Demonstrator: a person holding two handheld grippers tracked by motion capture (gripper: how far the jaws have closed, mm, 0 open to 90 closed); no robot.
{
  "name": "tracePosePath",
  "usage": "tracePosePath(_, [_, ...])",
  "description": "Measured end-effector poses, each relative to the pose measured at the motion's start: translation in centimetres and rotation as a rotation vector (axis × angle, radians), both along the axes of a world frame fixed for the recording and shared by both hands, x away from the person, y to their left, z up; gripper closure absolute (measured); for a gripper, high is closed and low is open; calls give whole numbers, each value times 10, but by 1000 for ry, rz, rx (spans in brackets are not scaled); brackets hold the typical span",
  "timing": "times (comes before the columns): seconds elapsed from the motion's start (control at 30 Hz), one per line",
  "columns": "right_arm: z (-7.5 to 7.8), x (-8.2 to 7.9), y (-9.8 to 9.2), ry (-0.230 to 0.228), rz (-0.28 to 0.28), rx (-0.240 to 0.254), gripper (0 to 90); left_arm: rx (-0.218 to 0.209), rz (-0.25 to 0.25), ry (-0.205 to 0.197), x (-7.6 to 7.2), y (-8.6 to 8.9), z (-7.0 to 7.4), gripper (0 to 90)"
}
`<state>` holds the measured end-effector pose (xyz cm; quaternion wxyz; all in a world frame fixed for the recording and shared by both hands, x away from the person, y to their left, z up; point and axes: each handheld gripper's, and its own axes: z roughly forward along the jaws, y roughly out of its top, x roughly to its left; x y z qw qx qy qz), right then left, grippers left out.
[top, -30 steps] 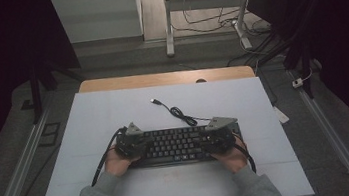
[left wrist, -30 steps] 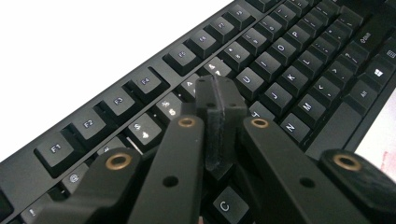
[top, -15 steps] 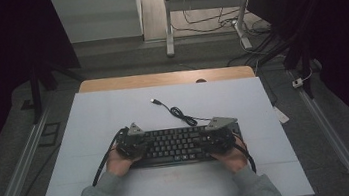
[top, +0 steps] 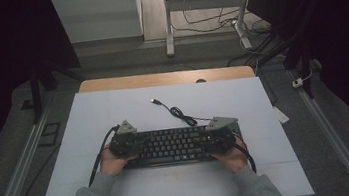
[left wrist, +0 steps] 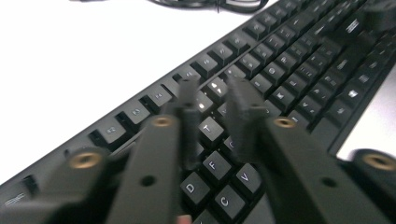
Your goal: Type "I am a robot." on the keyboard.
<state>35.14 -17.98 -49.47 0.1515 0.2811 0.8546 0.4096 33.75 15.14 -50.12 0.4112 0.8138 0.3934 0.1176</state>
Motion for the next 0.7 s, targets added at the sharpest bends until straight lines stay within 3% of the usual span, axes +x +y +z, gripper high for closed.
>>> tracePosePath(0.23, [0, -1, 1, -3, 15, 9, 549, 4, 18, -29, -12, 10, 12, 454])
tracePosePath(0.37, [0, 0, 1, -2, 14, 5, 548, 22, 11, -21, -18, 14, 16, 345])
tracePosePath(0.7, [-2, 0, 1, 2, 15, 4, 547, 11, 32, 0, -20, 31, 17, 289])
